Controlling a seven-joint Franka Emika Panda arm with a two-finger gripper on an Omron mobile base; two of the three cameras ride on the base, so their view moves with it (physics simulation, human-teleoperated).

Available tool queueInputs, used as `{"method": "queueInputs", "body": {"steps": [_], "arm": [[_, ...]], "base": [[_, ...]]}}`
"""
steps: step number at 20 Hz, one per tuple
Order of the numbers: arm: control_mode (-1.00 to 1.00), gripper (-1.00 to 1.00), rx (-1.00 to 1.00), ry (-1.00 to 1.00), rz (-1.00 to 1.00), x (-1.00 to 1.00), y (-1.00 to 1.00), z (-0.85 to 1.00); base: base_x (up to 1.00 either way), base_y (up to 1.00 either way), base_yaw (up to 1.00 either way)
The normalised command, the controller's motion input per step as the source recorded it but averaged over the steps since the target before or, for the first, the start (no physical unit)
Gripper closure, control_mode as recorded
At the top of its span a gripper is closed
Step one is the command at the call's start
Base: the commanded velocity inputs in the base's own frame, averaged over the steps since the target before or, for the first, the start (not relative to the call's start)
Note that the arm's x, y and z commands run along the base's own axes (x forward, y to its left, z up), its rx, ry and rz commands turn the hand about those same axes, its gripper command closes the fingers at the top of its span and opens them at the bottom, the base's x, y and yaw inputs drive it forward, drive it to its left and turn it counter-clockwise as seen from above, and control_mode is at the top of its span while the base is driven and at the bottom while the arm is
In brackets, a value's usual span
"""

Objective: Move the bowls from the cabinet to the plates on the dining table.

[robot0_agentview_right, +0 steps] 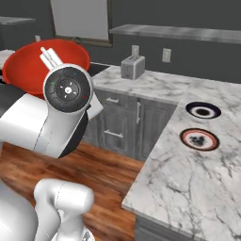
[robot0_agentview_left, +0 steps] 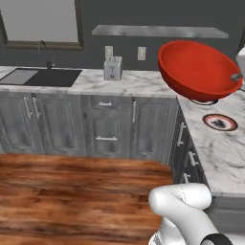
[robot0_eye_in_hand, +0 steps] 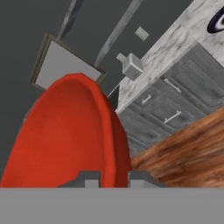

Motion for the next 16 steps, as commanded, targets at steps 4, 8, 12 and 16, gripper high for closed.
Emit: {"method": "queueInputs", "body": {"steps": [4, 8, 12, 16], "arm": [[1.00, 1.00, 0.00, 0.00, 0.00, 0.00, 0.00, 0.00], [1.00, 1.00, 0.00, 0.00, 0.00, 0.00, 0.00, 0.00], [1.00, 1.00, 0.00, 0.00, 0.00, 0.00, 0.00, 0.00], [1.00, 1.00, 0.00, 0.00, 0.00, 0.00, 0.00, 0.00]], "base": [[0.00, 0.03, -0.25], [0.00, 0.08, -0.24], [0.00, 0.07, -0.24], [0.00, 0.02, -0.25]]}}
